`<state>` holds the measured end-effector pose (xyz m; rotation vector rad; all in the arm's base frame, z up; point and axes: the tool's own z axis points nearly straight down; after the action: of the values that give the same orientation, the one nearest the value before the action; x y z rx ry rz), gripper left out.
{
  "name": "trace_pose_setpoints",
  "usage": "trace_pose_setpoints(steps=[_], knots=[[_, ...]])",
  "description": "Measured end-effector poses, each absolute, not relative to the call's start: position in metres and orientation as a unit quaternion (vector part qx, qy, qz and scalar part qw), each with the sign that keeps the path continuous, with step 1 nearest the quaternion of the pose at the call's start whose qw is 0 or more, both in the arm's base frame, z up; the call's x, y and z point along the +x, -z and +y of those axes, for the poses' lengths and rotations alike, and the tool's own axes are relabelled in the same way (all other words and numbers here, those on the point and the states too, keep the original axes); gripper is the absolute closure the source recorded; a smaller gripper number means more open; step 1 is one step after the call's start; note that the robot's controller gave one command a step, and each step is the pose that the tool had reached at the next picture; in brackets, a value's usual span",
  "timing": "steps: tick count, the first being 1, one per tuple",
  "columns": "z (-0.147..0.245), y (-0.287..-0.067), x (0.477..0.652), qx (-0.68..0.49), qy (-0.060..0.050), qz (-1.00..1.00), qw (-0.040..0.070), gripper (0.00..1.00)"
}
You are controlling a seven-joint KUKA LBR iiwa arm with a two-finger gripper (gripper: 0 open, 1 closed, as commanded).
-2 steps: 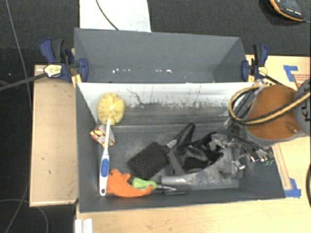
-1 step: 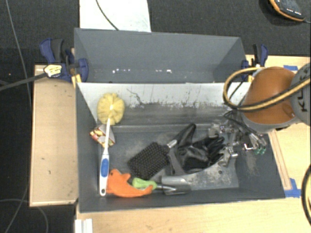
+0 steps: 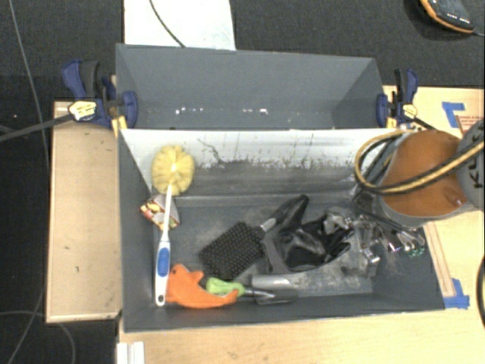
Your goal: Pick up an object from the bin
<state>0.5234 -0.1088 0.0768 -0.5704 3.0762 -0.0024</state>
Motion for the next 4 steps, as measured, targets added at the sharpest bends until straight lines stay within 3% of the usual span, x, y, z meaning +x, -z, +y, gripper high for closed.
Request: trace_pose_setpoints(steps=[1, 2, 3, 4], knots=[[-0.083, -0.071, 0.544, -0.048, -0.001, 0.999, 0.009, 1.0], [-0.084, -0.071, 0.544, -0.049, 0.0, 0.999, 0.009, 0.0], [-0.084, -0.071, 0.544, -0.049, 0.0, 0.999, 0.009, 0.0], [-0.084, -0.152, 0.547, -0.048, -0.001, 0.999, 0.007, 0.0]])
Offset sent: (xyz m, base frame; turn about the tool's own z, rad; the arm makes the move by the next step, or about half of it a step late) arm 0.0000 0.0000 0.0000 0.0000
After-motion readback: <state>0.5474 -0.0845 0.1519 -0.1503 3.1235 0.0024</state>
